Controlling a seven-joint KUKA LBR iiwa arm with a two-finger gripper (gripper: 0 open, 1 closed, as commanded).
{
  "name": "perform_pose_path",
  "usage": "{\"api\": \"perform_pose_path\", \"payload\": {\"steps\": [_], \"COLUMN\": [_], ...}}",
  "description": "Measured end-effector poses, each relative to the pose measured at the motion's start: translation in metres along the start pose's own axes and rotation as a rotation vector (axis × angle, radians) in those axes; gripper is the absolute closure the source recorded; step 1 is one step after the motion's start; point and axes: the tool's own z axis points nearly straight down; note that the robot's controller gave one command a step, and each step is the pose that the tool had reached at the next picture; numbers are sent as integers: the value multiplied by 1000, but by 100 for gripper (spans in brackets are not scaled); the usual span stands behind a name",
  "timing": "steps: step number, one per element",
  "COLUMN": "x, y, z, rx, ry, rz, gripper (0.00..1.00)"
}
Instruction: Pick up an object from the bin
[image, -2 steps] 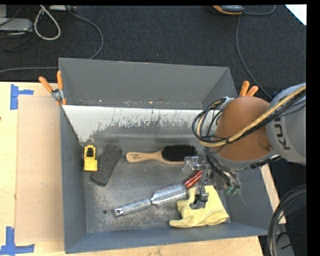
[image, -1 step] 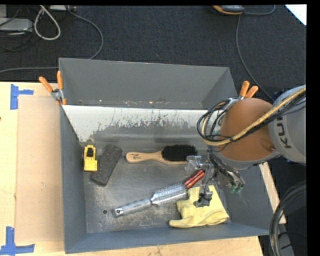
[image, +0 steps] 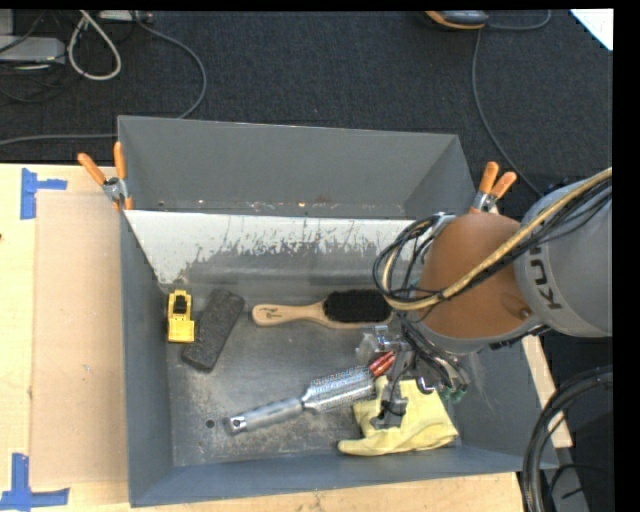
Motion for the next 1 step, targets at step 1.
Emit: {"api": "perform_pose_path", "payload": {"steps": [1], "x": [-18], "y": [-20], "z": [5], "rx": [3], "ry": [-10], "rz": [13], "gripper": [0]}}
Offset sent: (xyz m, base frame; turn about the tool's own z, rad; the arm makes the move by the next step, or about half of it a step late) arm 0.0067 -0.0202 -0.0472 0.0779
